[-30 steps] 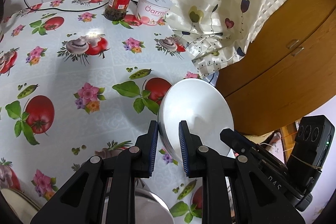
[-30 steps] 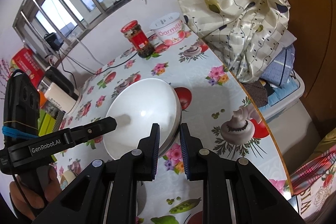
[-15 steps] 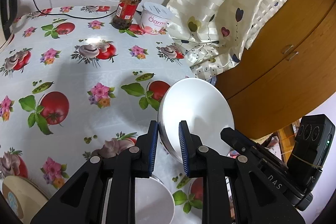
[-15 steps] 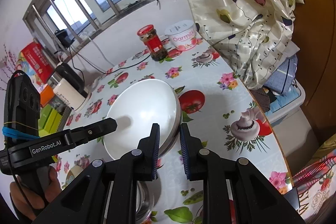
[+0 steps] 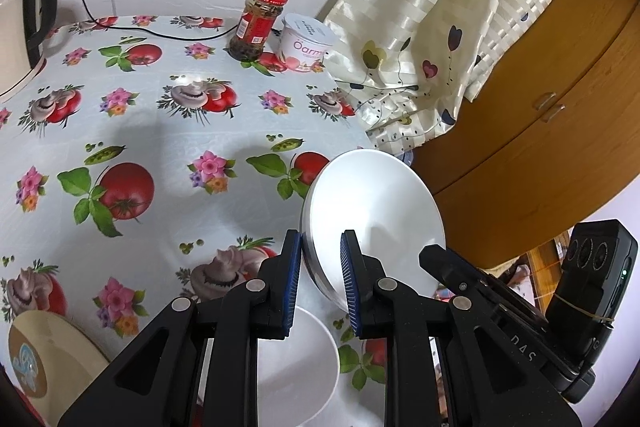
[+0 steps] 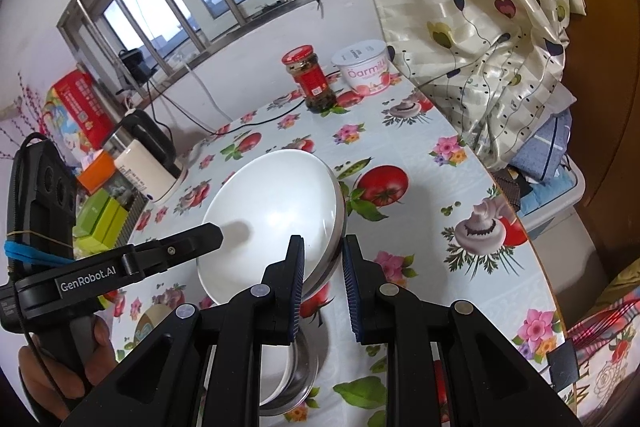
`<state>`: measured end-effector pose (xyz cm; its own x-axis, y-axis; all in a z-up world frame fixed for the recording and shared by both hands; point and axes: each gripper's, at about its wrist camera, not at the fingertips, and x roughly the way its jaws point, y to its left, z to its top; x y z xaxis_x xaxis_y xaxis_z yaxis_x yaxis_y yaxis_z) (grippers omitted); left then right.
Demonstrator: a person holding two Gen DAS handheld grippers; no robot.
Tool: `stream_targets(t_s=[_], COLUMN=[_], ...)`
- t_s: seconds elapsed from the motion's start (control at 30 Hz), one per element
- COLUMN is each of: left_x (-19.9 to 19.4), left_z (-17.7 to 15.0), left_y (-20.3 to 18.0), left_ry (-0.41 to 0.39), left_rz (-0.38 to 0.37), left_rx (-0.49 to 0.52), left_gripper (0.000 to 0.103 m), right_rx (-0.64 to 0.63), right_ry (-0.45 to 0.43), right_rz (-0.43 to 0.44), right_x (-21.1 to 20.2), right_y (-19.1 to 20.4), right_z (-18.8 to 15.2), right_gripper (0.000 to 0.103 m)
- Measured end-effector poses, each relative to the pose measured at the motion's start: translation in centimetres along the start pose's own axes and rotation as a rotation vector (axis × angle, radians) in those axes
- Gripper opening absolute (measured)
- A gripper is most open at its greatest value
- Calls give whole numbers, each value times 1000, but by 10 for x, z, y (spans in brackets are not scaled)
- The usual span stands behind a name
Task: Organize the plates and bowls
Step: 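Lower the white bowl into the steel bowl onto the other white bowl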
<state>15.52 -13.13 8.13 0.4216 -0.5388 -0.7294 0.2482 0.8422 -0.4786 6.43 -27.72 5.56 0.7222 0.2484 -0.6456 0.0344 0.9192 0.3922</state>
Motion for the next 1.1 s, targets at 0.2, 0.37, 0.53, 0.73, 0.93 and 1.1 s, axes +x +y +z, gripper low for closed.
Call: stream_targets(t_s=[0.2, 0.37, 0.53, 0.73, 0.93, 1.1], left_x=[-12, -23, -31, -37, -41, -42], left_z=[-7, -16, -24, -35, -44, -52], left_y=[4, 9, 16, 22, 26, 29], left_ry=[-15, -26, -29, -26, -18, -3], left_rz=[6, 21, 34, 48, 67, 84], left_rx=[-10, -21, -36, -52, -64, -68], left_gripper=[21, 21, 21, 21, 21, 21], right_rx=[-13, -30, -42, -47, -53, -54], right_ry=[1, 6, 16, 31, 48, 62], right_rz=[13, 25, 36, 51, 60, 67], right_x=[-5, -7, -7, -7, -6, -4], right_y=[10, 20, 29, 36, 39, 41], right_z=[-5, -10, -16, -24, -32, -39], right_gripper=[19, 19, 19, 19, 19, 19])
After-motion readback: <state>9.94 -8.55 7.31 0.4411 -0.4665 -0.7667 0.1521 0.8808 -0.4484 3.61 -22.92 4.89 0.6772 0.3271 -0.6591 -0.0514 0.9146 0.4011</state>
